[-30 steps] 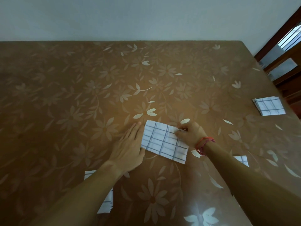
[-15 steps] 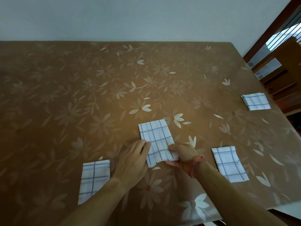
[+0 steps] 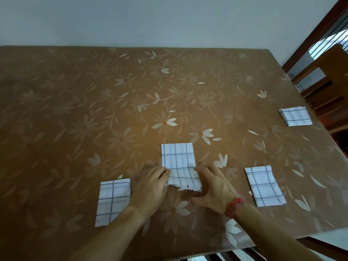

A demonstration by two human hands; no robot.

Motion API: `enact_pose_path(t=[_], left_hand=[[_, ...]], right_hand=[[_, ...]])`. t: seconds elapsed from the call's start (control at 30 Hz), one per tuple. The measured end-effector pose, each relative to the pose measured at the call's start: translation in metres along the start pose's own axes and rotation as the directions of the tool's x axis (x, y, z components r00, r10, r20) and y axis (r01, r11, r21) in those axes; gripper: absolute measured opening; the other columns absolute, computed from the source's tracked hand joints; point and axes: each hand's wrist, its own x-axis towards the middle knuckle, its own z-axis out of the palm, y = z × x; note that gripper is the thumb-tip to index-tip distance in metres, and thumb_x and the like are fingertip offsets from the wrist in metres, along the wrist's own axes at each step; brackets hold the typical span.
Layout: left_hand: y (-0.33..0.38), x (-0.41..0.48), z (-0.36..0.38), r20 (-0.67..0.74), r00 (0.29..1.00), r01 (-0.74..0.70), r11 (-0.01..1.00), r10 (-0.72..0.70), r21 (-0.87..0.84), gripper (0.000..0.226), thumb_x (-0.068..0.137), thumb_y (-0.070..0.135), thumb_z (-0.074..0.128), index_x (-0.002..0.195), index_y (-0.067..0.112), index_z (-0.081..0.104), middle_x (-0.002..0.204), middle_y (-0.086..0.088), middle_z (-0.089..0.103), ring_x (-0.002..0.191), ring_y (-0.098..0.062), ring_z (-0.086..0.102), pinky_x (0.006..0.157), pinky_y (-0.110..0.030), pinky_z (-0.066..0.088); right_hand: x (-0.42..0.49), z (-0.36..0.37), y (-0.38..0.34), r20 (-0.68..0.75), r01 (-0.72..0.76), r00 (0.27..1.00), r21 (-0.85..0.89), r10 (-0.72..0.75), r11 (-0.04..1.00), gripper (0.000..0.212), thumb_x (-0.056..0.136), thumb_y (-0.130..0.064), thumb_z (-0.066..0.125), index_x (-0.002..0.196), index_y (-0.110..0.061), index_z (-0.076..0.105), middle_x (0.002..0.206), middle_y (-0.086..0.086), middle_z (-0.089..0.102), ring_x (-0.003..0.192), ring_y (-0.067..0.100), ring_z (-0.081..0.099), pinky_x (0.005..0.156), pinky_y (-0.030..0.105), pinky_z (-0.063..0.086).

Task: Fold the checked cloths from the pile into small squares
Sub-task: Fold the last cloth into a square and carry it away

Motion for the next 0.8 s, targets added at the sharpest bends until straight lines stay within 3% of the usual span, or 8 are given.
enact_pose_path(t=[0.1, 0.27, 0.43, 0.53, 0.67, 0.8], left_hand=[[0.002, -0.004, 0.000, 0.002, 1.000, 0.007, 1.000, -0.007, -0.004, 0.041, 0.077, 0.009, 0.077, 0.117, 0.006, 0.068, 0.116, -0.004, 0.066, 0.116, -0.022, 0.057, 0.097, -0.036, 0.048], [-0.003, -0.006, -0.001, 0.041, 0.998, 0.051, 0.999, -0.051, -0.004, 0.039, 0.084, 0.012, 0.069, 0.123, 0.009, 0.063, 0.119, -0.002, 0.059, 0.120, -0.021, 0.049, 0.096, -0.039, 0.049], [-0.007, -0.003, -0.002, 0.023, 0.995, 0.098, 0.993, -0.097, -0.066, 0.031, 0.085, 0.010, 0.069, 0.116, 0.007, 0.068, 0.110, -0.002, 0.062, 0.111, -0.020, 0.053, 0.089, -0.037, 0.053], [-0.007, 0.001, -0.005, 0.004, 0.993, 0.119, 0.986, -0.119, -0.117, 0.023, 0.085, 0.005, 0.068, 0.108, 0.006, 0.070, 0.103, -0.003, 0.065, 0.106, -0.020, 0.056, 0.084, -0.037, 0.054], [-0.006, 0.009, -0.009, 0.006, 0.978, 0.205, 0.965, -0.207, -0.162, 0.015, 0.088, 0.007, 0.065, 0.103, 0.010, 0.068, 0.096, 0.000, 0.063, 0.101, -0.016, 0.054, 0.082, -0.032, 0.051], [-0.004, 0.020, -0.013, 0.007, 0.944, 0.325, 0.930, -0.329, -0.172, 0.007, 0.089, 0.016, 0.065, 0.094, 0.016, 0.060, 0.083, 0.007, 0.053, 0.089, -0.018, 0.052, 0.078, -0.036, 0.048]], right_hand=[[0.003, 0.012, 0.006, -0.064, 0.182, 0.978, -0.190, -0.197, 0.965, 0.067, 0.065, -0.052, 0.072, 0.122, -0.021, 0.055, 0.120, -0.004, 0.049, 0.098, 0.016, 0.053, 0.081, 0.032, 0.053], [0.012, 0.017, 0.008, -0.085, 0.233, 0.963, -0.213, -0.256, 0.949, 0.050, 0.063, -0.022, 0.073, 0.112, -0.017, 0.063, 0.115, 0.000, 0.065, 0.095, 0.021, 0.057, 0.078, 0.038, 0.055], [0.022, 0.015, 0.004, -0.157, 0.183, 0.965, -0.171, -0.210, 0.968, 0.037, 0.068, -0.027, 0.072, 0.104, -0.017, 0.068, 0.094, -0.002, 0.070, 0.086, 0.023, 0.059, 0.069, 0.036, 0.055], [0.028, 0.015, 0.005, -0.196, 0.164, 0.962, -0.129, -0.188, 0.978, 0.032, 0.067, -0.015, 0.078, 0.098, -0.017, 0.070, 0.090, 0.000, 0.072, 0.084, 0.023, 0.062, 0.066, 0.035, 0.055], [0.039, 0.013, 0.000, -0.226, 0.063, 0.971, -0.064, -0.076, 0.996, 0.002, 0.078, -0.018, 0.072, 0.079, -0.019, 0.072, 0.073, -0.006, 0.066, 0.077, 0.017, 0.058, 0.062, 0.027, 0.048], [0.050, 0.012, -0.002, -0.153, -0.087, 0.985, -0.059, 0.077, 0.994, 0.018, 0.085, -0.032, 0.064, 0.077, -0.016, 0.064, 0.071, -0.006, 0.054, 0.069, 0.012, 0.049, 0.061, 0.026, 0.042]])
